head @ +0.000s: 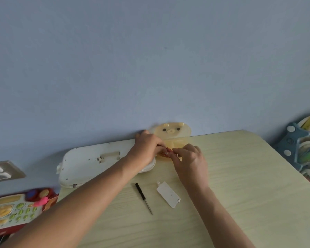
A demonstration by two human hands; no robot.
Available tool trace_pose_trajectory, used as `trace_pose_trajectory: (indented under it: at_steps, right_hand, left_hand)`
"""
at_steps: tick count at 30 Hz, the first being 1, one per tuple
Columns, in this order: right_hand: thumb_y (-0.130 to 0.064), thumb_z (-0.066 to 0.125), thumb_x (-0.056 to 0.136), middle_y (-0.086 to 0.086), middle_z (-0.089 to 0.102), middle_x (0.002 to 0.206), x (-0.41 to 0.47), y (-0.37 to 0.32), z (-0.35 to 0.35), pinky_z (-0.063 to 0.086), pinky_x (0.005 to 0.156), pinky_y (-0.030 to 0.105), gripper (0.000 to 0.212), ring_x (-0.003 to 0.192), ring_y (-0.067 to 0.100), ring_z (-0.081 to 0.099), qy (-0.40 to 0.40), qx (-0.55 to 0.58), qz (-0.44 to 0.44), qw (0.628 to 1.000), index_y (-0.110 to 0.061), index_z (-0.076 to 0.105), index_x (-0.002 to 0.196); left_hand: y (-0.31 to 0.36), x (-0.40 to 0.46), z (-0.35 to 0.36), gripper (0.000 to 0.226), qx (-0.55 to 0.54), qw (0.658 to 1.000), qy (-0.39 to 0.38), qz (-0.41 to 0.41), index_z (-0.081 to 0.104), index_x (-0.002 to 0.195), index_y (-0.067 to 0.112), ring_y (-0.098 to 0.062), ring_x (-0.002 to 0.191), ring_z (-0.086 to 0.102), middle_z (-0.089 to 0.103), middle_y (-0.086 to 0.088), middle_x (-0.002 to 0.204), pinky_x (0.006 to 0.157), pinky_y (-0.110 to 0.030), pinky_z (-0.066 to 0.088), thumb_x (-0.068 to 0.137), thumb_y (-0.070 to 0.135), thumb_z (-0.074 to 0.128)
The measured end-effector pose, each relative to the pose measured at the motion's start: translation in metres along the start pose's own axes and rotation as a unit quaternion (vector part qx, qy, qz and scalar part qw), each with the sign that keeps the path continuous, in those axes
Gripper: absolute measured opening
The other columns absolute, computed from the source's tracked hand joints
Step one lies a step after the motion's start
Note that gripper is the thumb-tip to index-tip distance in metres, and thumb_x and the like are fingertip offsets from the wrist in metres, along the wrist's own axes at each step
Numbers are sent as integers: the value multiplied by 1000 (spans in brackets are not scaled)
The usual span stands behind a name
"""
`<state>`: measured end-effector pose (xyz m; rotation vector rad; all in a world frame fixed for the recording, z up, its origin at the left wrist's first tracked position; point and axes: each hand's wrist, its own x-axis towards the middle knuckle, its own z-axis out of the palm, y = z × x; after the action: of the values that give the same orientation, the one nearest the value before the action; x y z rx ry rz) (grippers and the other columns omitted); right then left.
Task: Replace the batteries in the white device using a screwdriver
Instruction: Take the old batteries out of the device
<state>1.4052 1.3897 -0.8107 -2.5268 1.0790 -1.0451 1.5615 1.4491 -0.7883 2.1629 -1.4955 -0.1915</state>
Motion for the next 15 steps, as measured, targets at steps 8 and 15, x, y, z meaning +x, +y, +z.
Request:
trace_pose_trajectory:
  at_steps: [8,15]
  right_hand:
    - [-31,70,88,0,54,76,-1,3,-1,46,58,37,12,69,23,49,-20,-66,-72,995,-23,77,84]
    - [-25,78,82,-1,59,104,7,20,-17,52,84,38,42,98,20,54,-5,106,17,994,-21,69,123]
  left_hand:
    - [7,-6,-8,10,-43,997,61,20,80,89,25,-11,90,61,74,10,86,85,-30,48,81,31,79]
    - [-2,-19,-24,51,-10,989,145,32,59,98,22,-13,94,52,53,5,99,82,-28,44,64,47,87]
